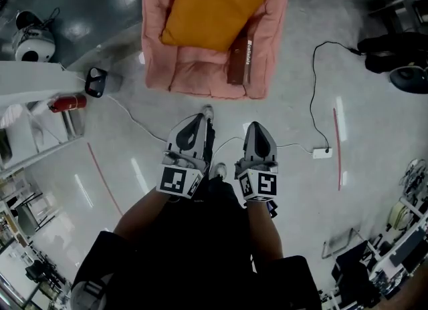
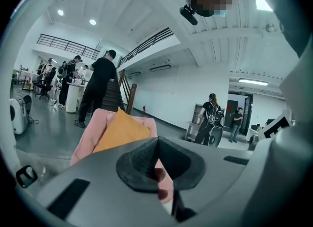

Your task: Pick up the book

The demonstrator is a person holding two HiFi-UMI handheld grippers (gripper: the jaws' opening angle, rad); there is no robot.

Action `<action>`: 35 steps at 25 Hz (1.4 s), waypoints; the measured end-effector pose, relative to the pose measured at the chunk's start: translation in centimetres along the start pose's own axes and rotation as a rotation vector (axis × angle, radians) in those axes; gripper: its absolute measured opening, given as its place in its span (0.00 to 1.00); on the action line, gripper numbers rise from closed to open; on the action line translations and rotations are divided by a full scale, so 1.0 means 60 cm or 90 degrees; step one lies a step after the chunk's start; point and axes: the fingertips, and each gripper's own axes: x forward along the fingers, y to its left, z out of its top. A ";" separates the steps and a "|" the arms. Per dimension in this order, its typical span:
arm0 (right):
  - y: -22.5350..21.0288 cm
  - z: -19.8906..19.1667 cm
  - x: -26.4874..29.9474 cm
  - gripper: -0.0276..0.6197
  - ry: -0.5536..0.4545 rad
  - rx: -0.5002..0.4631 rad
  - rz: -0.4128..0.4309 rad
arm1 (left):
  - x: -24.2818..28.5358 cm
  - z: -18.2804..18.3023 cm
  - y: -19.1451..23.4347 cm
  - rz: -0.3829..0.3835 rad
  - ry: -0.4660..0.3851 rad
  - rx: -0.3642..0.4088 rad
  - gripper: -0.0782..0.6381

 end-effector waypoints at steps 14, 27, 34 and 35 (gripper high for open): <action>-0.057 -0.150 0.174 0.05 0.089 0.032 -0.037 | 0.122 -0.107 0.067 -0.012 0.042 -0.008 0.11; -0.118 -0.302 0.271 0.13 0.165 0.061 -0.060 | 0.190 -0.194 0.144 0.021 0.066 -0.030 0.11; -0.137 -0.356 0.316 0.27 0.197 0.062 -0.078 | 0.209 -0.227 0.160 0.013 0.086 -0.059 0.11; -0.140 -0.363 0.322 0.28 0.201 0.063 -0.079 | 0.211 -0.234 0.160 0.010 0.091 -0.063 0.11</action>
